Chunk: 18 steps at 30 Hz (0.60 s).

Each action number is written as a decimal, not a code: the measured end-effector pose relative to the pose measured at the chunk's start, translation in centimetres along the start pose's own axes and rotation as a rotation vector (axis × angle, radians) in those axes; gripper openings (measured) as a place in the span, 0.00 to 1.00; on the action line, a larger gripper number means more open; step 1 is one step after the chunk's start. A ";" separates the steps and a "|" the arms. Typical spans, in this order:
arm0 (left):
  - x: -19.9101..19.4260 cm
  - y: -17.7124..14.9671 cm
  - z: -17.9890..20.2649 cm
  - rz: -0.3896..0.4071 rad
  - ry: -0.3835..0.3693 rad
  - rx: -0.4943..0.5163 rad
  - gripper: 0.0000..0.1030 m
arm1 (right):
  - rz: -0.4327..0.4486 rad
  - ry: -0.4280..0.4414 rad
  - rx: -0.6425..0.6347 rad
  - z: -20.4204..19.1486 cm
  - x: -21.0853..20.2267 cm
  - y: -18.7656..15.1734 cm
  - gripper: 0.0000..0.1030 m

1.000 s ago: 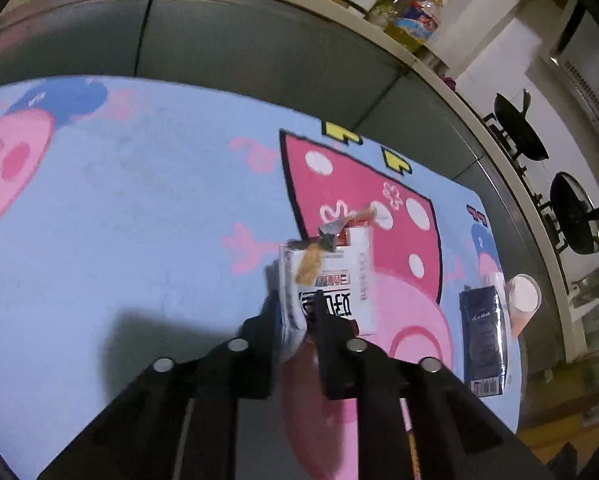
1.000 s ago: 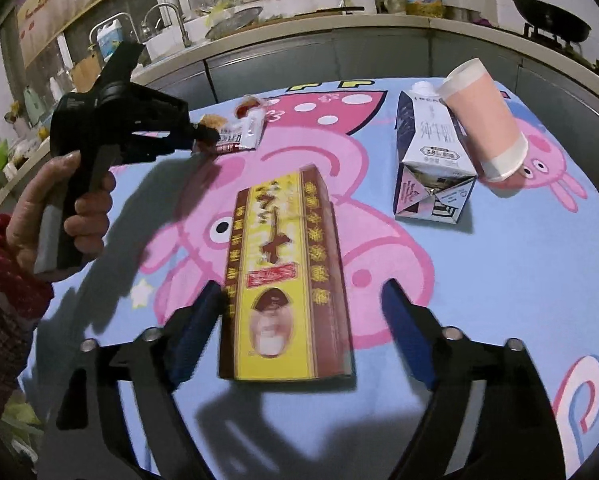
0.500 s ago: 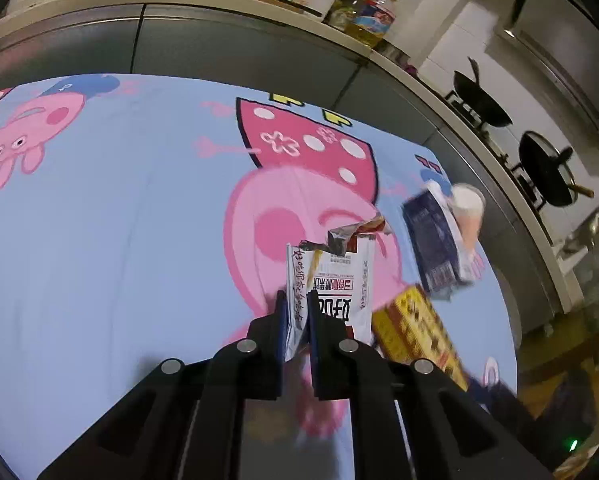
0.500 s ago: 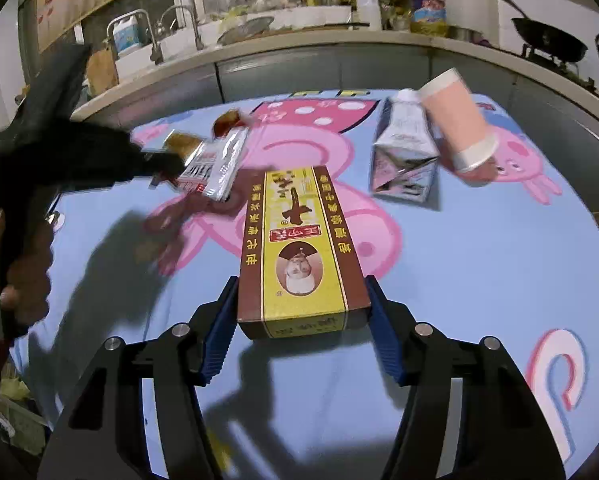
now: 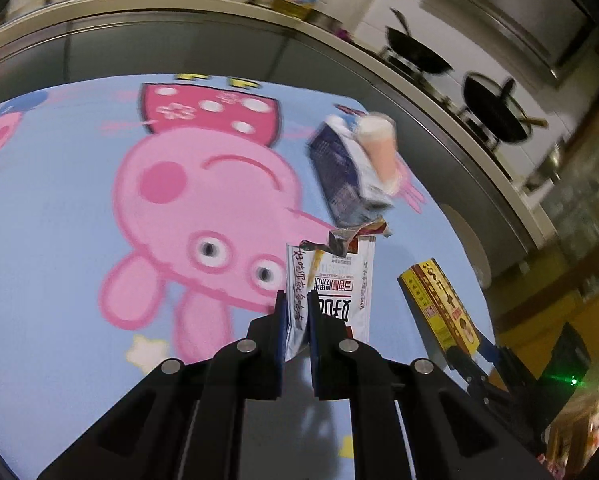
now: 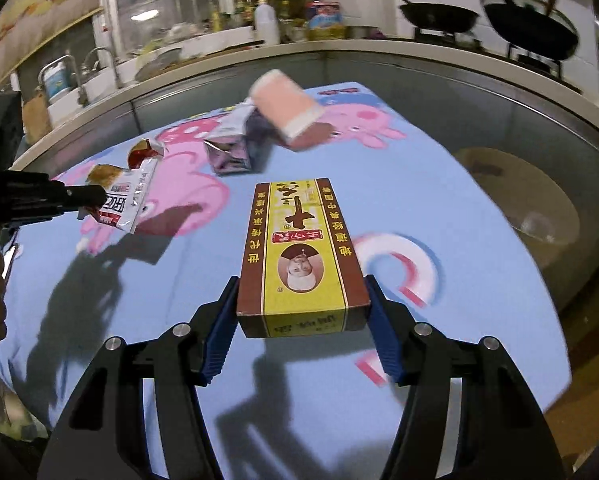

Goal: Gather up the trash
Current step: 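Grasp the white snack packet with the left tool while the right tool approaches the yellow box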

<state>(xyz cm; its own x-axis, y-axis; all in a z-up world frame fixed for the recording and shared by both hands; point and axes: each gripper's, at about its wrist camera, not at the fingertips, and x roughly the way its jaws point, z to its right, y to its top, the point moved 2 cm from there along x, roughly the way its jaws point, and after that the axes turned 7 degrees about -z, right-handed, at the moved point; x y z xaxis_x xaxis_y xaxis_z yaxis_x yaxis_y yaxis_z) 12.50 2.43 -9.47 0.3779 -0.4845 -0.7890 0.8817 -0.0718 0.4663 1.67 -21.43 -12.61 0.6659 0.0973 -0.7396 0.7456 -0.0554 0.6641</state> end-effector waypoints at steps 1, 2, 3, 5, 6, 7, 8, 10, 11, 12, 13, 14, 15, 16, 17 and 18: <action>0.3 -0.1 0.6 -0.007 -0.006 0.016 0.10 | 0.000 -0.004 0.009 0.4 -0.3 -0.4 0.57; 0.6 -0.2 1.0 -0.013 -0.011 0.027 0.10 | -0.002 -0.003 0.015 0.5 -0.3 -0.7 0.58; 0.7 -0.3 1.3 -0.018 -0.013 0.034 0.10 | -0.010 0.000 0.022 0.6 -0.2 -1.0 0.59; 1.1 -0.6 2.0 -0.029 -0.016 0.048 0.10 | -0.029 0.000 0.034 0.8 0.3 -1.5 0.63; 1.4 -0.7 2.2 -0.036 -0.015 0.056 0.10 | -0.036 0.003 0.038 0.9 0.6 -1.7 0.68; 1.5 -0.8 2.4 -0.041 -0.015 0.060 0.10 | -0.038 0.005 0.039 0.9 0.8 -2.0 0.70; 1.6 -0.9 2.6 -0.045 -0.015 0.063 0.10 | -0.037 0.001 0.036 0.8 0.9 -2.2 0.71; 1.8 -1.0 2.8 -0.052 -0.013 0.069 0.10 | -0.034 -0.015 0.019 0.7 1.3 -2.3 0.71; 1.9 -1.0 2.8 -0.055 -0.012 0.071 0.10 | -0.032 -0.019 0.014 0.7 1.4 -2.3 0.71; 2.0 -0.9 3.0 -0.056 -0.011 0.072 0.10 | -0.028 -0.023 0.009 0.6 1.5 -2.3 0.71; 2.0 -0.9 3.1 -0.057 -0.010 0.074 0.10 | -0.025 -0.025 0.004 0.6 1.6 -2.2 0.72; 2.1 -0.9 3.2 -0.059 -0.008 0.076 0.10 | -0.022 -0.028 -0.001 0.5 1.7 -2.2 0.72; 2.2 -0.8 3.3 -0.060 -0.008 0.077 0.10 | -0.021 -0.028 -0.003 0.5 1.8 -2.1 0.72; 2.3 -0.8 3.4 -0.062 -0.009 0.079 0.10 | -0.020 -0.028 -0.004 0.4 1.8 -2.0 0.72; 2.4 -0.8 3.5 -0.063 -0.008 0.081 0.10 | -0.018 -0.026 -0.006 0.4 1.9 -1.9 0.72; 2.4 -0.7 3.7 -0.065 -0.007 0.085 0.10 | -0.017 -0.026 -0.008 0.4 1.9 -1.9 0.72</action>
<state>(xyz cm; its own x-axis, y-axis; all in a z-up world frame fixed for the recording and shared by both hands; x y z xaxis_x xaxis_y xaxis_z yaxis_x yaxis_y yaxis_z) 11.73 -1.89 -10.28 0.3189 -0.4821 -0.8160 0.8768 -0.1768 0.4471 1.56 -21.54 -15.35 0.6539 0.0722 -0.7532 0.7565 -0.0465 0.6523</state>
